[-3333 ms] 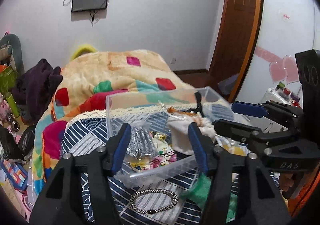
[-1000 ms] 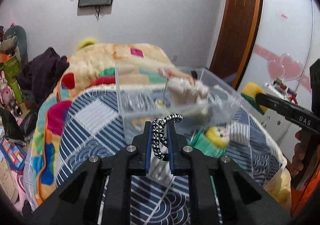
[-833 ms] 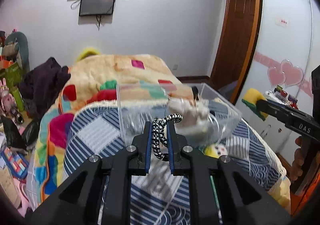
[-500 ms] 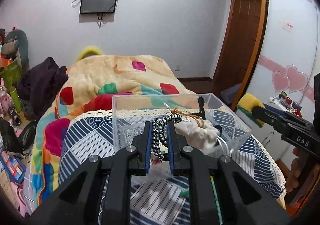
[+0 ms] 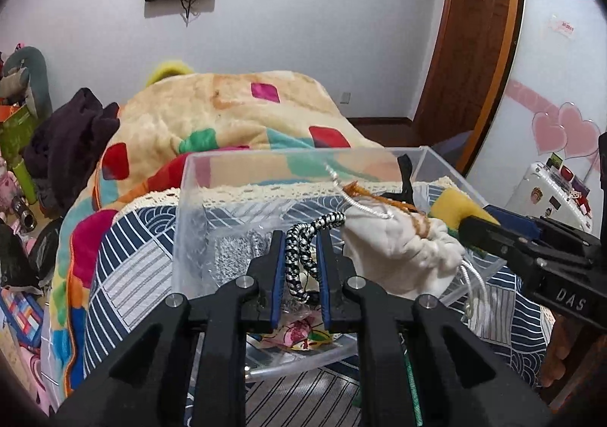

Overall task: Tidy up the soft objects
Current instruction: 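Lower both held items into the clear box and open both tools, then grasp the green knitted sock with the left tool while the right tool grasps the yellow doll toy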

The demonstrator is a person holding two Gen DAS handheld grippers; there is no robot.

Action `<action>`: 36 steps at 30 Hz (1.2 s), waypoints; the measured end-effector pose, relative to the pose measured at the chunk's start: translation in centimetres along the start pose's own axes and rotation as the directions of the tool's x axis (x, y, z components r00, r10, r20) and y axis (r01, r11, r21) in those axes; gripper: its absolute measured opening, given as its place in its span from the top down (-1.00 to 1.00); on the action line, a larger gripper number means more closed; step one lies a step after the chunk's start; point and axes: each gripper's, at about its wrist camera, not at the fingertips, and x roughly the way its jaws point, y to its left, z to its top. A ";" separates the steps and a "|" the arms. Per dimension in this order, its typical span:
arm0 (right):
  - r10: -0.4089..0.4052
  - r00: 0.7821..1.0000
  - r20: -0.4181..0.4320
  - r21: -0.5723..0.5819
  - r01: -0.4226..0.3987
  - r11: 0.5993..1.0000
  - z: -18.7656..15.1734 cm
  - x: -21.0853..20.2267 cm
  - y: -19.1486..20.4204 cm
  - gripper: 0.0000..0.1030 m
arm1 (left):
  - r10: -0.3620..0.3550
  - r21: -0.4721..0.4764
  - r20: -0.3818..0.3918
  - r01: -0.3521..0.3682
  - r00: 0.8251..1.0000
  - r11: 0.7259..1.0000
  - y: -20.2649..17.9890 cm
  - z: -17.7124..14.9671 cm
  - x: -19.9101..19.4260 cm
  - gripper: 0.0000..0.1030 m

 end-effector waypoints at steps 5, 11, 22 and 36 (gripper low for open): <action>0.001 1.000 -0.024 -0.010 -0.001 1.000 -0.2 0.1 0.1 0.12 | -0.014 0.011 0.000 0.014 1.000 1.000 -0.3 -0.2 0.0 0.48; 0.013 0.999 -0.031 -0.008 -0.013 1.000 -0.1 -0.1 -0.2 0.06 | 0.009 0.038 0.021 -0.010 1.000 0.999 -0.8 -0.6 -1.0 -0.03; 0.029 0.999 0.020 -0.047 -0.028 0.998 -0.1 -2.5 0.7 -0.26 | -0.010 0.035 0.055 0.008 0.998 0.999 -0.6 -1.6 -4.2 -0.47; 0.062 0.998 0.000 -0.056 -0.062 0.996 -2.8 -3.4 1.2 -0.43 | -0.033 0.098 0.025 0.031 0.999 0.995 -1.7 -6.3 -7.4 -0.82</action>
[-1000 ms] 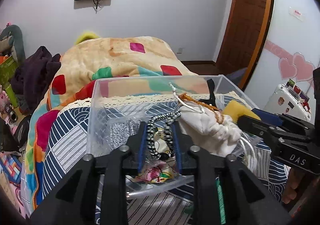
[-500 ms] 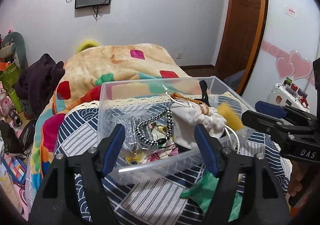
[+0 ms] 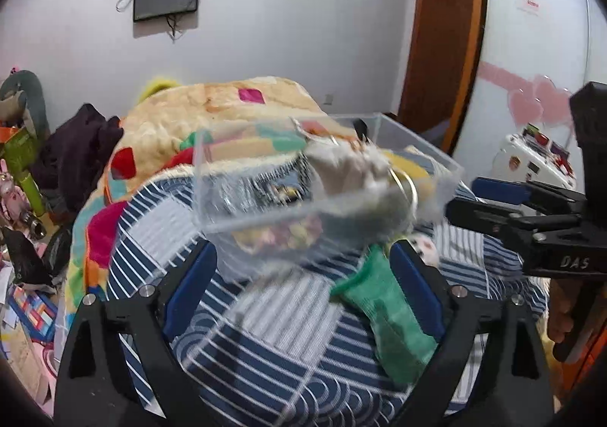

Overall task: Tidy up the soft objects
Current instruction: 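Grasp the green knitted sock with the left tool while the right tool grasps the yellow doll toy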

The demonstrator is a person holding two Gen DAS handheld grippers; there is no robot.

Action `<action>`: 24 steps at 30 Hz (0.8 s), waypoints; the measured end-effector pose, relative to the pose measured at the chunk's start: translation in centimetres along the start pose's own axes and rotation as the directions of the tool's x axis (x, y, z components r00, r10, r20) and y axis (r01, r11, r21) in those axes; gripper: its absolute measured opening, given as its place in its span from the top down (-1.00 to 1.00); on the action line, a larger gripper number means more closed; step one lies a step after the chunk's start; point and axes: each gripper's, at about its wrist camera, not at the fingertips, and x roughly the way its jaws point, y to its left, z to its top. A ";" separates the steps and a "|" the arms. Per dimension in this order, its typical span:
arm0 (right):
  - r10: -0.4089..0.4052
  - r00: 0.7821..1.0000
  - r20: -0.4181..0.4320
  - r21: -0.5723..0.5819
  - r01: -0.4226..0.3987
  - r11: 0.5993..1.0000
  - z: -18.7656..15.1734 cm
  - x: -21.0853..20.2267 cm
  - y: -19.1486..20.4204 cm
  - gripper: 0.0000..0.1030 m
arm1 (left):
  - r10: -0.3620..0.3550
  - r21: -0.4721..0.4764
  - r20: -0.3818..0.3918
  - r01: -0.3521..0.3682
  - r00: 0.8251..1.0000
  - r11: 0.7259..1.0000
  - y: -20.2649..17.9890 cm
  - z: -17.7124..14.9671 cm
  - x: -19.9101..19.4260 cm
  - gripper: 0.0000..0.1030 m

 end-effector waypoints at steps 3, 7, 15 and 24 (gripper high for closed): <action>0.005 0.999 -0.040 -0.011 -0.006 1.000 -1.1 0.8 0.4 -0.43 | -0.019 -0.009 -0.049 0.019 0.999 1.000 -0.5 -1.3 0.8 -0.83; 0.002 0.996 -0.090 -0.014 -0.003 1.000 -2.3 1.9 0.4 -0.43 | -0.054 -0.049 -0.109 0.049 0.993 0.998 -0.5 -2.6 2.1 -0.82; 0.019 0.988 -0.153 -0.001 -0.020 1.000 -3.3 3.5 0.4 -0.33 | -0.137 -0.068 -0.161 0.127 0.977 0.989 -2.0 -3.9 3.7 -0.35; 0.066 0.983 -0.173 0.001 -0.067 0.998 -3.7 3.6 0.7 0.26 | -0.208 -0.086 -0.164 0.196 0.964 0.977 -2.9 -4.1 4.1 0.71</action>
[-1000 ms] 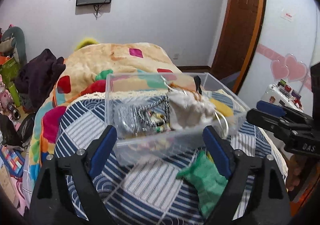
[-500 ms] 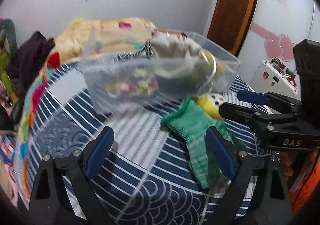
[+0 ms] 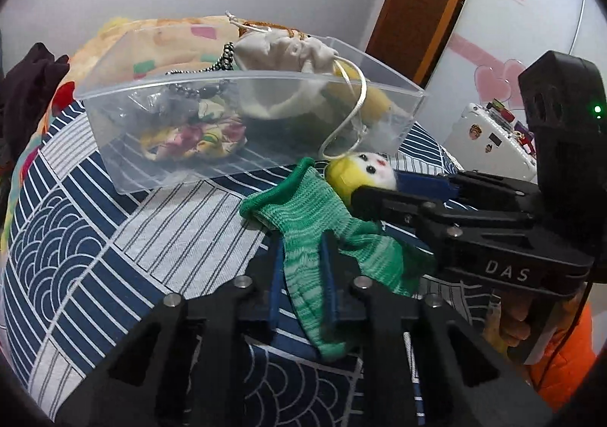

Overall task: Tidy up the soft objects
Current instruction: 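Grasp the green knitted sock with the left tool while the right tool grasps the yellow doll toy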

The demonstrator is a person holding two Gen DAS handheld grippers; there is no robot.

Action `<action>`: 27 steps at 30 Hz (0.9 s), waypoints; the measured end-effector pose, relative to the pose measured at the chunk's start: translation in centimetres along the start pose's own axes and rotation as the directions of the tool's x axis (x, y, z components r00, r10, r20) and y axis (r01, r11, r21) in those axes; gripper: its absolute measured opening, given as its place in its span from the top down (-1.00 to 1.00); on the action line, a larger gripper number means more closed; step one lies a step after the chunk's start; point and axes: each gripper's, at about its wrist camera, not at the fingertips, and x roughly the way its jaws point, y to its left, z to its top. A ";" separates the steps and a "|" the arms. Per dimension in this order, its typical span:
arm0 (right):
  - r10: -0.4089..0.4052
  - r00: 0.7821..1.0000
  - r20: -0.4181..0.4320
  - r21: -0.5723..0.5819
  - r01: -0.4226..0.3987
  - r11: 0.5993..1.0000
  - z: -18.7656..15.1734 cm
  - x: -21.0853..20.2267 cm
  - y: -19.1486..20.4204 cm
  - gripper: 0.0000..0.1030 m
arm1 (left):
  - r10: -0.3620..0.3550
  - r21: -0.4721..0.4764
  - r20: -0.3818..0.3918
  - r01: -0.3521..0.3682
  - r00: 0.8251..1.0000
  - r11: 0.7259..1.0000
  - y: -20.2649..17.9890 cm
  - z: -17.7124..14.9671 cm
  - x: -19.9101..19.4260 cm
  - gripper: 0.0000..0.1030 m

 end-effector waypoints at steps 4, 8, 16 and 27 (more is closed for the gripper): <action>-0.029 0.999 0.019 -0.007 0.029 1.000 -0.2 -0.6 0.1 0.28 | -0.005 -0.016 0.012 0.006 1.000 1.000 0.2 0.1 -0.3 0.84; -0.032 0.998 0.047 0.002 0.032 0.999 -0.1 -1.5 -0.2 0.29 | 0.009 -0.019 0.055 -0.008 0.998 1.000 0.6 0.6 -1.9 0.89; -0.033 0.992 0.121 -0.009 0.035 0.999 0.4 -3.7 0.4 0.29 | -0.005 -0.055 0.162 0.014 0.987 0.998 1.6 2.4 -5.6 0.91; -0.017 0.970 0.244 -0.048 0.030 0.998 2.9 -5.5 2.2 0.29 | 0.062 -0.055 0.305 -0.047 0.950 0.997 3.4 6.5 -9.5 0.91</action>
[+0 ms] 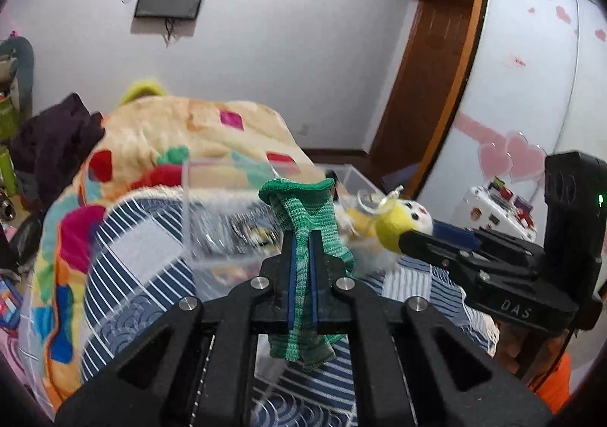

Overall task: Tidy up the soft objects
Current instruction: 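Place both held items into the clear box and release them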

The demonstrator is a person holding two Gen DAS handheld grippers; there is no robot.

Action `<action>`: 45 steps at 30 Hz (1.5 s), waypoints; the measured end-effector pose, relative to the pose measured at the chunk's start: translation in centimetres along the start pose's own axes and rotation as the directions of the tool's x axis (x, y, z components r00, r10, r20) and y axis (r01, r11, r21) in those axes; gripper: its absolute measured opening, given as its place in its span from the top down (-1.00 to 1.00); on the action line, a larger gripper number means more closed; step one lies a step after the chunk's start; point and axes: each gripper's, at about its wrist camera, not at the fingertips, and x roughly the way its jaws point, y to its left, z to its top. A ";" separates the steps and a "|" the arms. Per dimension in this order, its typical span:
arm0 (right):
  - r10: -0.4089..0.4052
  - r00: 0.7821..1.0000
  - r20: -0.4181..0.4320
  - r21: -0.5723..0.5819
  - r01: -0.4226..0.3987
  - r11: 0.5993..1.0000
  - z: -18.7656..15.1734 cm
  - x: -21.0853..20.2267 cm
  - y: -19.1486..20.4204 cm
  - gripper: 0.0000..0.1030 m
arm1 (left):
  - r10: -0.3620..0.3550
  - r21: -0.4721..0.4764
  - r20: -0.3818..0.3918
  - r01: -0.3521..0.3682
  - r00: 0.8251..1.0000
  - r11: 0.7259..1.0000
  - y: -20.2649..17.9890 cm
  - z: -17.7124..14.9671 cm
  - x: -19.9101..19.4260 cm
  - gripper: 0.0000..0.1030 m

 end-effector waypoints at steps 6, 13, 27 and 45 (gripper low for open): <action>-0.030 0.999 0.041 -0.016 0.031 0.999 1.4 0.6 -0.1 0.29 | 0.088 -0.013 0.065 -0.087 0.994 0.996 1.4 1.9 0.8 0.91; -0.061 0.998 0.024 0.025 0.060 0.998 1.9 2.4 -1.3 0.29 | 0.140 -0.063 0.050 -0.137 0.989 0.989 3.1 2.5 3.9 0.91; -0.058 0.996 -0.067 -0.001 0.058 0.998 0.9 4.8 -0.7 0.29 | 0.191 -0.013 -0.058 -0.192 0.980 0.981 3.3 0.7 8.7 0.90; -0.061 0.997 -0.052 0.020 0.062 0.998 1.1 3.1 -1.0 -0.23 | 0.125 -0.006 -0.012 -0.125 0.992 0.992 1.2 0.5 3.6 0.09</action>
